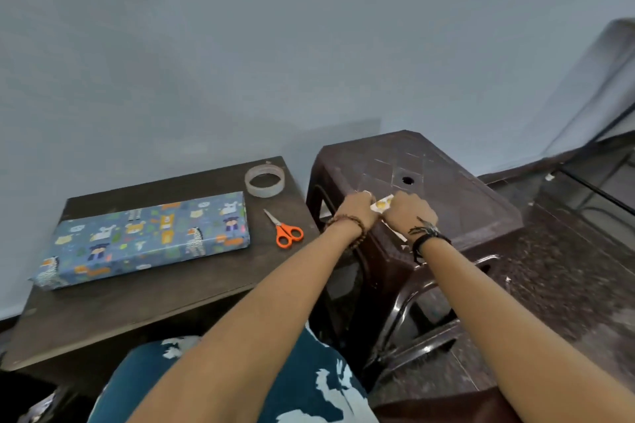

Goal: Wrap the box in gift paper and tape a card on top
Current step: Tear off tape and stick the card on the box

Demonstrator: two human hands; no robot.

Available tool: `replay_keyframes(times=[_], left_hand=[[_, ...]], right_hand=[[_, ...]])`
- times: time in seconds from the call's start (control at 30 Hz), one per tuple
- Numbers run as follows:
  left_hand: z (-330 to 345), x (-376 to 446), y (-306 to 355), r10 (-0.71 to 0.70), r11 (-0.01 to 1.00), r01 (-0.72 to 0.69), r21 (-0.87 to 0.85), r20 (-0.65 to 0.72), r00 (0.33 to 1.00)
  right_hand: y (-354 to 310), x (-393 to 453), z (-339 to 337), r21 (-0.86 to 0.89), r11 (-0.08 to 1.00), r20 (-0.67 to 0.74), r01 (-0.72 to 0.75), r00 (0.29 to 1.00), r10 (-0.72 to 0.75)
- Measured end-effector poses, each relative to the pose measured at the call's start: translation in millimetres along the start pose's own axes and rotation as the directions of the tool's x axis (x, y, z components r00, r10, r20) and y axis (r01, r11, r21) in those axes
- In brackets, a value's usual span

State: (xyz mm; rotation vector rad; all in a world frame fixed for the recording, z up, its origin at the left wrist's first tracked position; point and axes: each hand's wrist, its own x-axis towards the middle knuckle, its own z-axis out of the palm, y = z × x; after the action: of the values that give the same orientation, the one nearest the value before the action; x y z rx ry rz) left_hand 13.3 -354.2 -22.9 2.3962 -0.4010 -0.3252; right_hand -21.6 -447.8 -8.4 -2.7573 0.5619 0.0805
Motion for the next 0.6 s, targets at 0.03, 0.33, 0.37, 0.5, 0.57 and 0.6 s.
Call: replay_keyframes(times=[0.03, 0.33, 0.37, 0.5, 0.57, 0.6], left_hand=[[10.1, 6.5, 3.0, 0.020, 0.998, -0.022, 0.052, 0.038, 0.999], [32.3, 24.3, 4.0, -0.036, 0.987, 0.038, 0.155, -0.014, 0.999], [30.1, 24.9, 1.9, -0.054, 0.994, 0.056, 0.092, -0.028, 0.998], [13.5, 14.3, -11.5, -0.143, 0.922, 0.077, -0.379, -0.150, 0.978], [0.2, 3.4, -23.8, -0.220, 0.792, 0.066, -0.607, -0.182, 0.959], [-9.1, -1.5, -31.9, -0.252, 0.731, 0.052, -0.681, -0.198, 0.947]], right_hand=[[9.0, 1.9, 2.5, -0.014, 0.997, 0.038, -0.071, 0.997, 0.071], [21.1, 12.2, 6.3, 0.164, 0.952, 0.101, -0.258, 0.964, 0.244], [21.1, 10.1, 4.6, 0.147, 0.953, 0.107, -0.266, 0.962, 0.252], [19.4, 4.2, -1.7, 0.067, 0.985, 0.046, -0.162, 0.986, 0.159], [12.0, 5.0, -7.0, 0.192, 0.981, 0.021, -0.026, 1.000, 0.022], [6.3, 4.8, -11.2, 0.300, 0.953, 0.019, 0.043, 0.998, -0.051]])
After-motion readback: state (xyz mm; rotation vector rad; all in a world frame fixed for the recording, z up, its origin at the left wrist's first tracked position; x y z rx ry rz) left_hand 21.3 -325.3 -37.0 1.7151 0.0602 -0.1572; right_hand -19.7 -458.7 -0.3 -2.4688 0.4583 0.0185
